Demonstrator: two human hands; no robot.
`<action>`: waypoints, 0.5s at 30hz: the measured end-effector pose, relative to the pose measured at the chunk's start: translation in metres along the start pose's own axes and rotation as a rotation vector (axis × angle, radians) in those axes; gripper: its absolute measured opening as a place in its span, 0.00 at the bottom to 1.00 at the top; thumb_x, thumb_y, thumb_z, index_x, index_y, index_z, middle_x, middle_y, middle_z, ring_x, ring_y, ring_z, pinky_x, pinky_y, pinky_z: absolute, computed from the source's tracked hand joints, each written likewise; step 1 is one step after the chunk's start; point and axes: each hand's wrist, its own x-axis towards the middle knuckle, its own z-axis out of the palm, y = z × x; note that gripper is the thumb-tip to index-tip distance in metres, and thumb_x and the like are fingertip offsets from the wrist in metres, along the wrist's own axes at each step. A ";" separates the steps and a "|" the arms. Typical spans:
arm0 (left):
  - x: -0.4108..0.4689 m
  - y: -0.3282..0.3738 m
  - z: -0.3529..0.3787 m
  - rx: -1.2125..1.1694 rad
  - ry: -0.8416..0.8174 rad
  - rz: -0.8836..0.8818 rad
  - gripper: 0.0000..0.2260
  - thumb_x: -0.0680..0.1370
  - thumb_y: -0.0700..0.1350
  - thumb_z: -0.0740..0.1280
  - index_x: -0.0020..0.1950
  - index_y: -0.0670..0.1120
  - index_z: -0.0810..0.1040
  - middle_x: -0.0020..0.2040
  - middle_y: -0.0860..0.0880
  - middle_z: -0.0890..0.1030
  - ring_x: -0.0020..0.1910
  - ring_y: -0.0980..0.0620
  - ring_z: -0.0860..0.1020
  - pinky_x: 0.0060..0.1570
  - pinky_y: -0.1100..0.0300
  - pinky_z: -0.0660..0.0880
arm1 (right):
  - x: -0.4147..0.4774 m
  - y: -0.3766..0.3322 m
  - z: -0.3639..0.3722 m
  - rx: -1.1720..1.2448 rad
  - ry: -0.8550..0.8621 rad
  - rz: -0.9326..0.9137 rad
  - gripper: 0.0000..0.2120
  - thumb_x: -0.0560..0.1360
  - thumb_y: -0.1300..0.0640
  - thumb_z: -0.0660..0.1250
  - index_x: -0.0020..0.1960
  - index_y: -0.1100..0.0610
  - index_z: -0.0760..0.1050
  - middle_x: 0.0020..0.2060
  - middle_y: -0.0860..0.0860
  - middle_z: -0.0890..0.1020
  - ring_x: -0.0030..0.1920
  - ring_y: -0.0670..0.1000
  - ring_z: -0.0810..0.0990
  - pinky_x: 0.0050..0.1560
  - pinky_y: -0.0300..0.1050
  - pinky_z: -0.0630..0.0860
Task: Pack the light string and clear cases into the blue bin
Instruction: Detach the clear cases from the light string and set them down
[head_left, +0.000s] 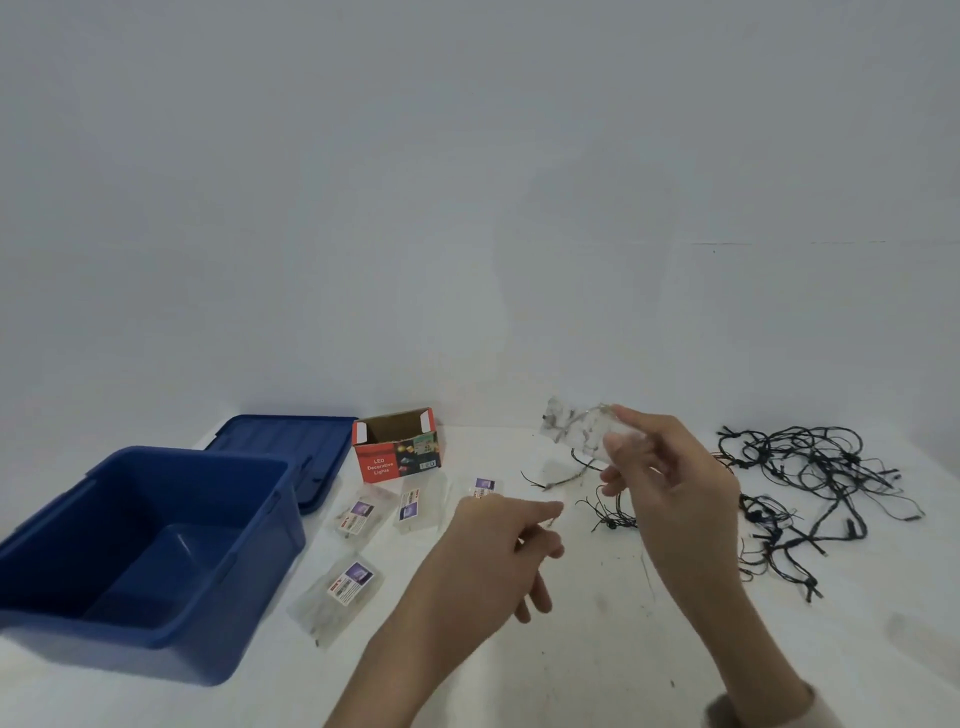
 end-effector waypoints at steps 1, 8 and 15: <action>-0.002 0.002 -0.001 0.122 0.012 0.016 0.16 0.80 0.40 0.58 0.66 0.50 0.74 0.46 0.55 0.81 0.26 0.59 0.78 0.33 0.63 0.79 | 0.000 0.001 0.000 -0.053 0.005 -0.049 0.09 0.74 0.65 0.68 0.50 0.53 0.78 0.29 0.58 0.79 0.28 0.47 0.80 0.31 0.31 0.74; -0.009 0.028 -0.026 0.695 0.182 0.353 0.21 0.77 0.56 0.47 0.51 0.53 0.78 0.44 0.54 0.81 0.44 0.51 0.78 0.45 0.52 0.75 | -0.001 0.005 -0.006 -0.193 -0.165 -0.043 0.08 0.74 0.59 0.68 0.47 0.46 0.79 0.27 0.55 0.76 0.30 0.56 0.78 0.33 0.49 0.75; 0.011 0.033 -0.037 0.596 0.269 0.372 0.10 0.80 0.50 0.58 0.51 0.54 0.79 0.44 0.55 0.80 0.44 0.57 0.74 0.47 0.55 0.72 | -0.005 0.000 -0.013 -0.037 -0.375 0.143 0.08 0.73 0.64 0.68 0.46 0.53 0.81 0.25 0.49 0.76 0.26 0.48 0.78 0.32 0.38 0.76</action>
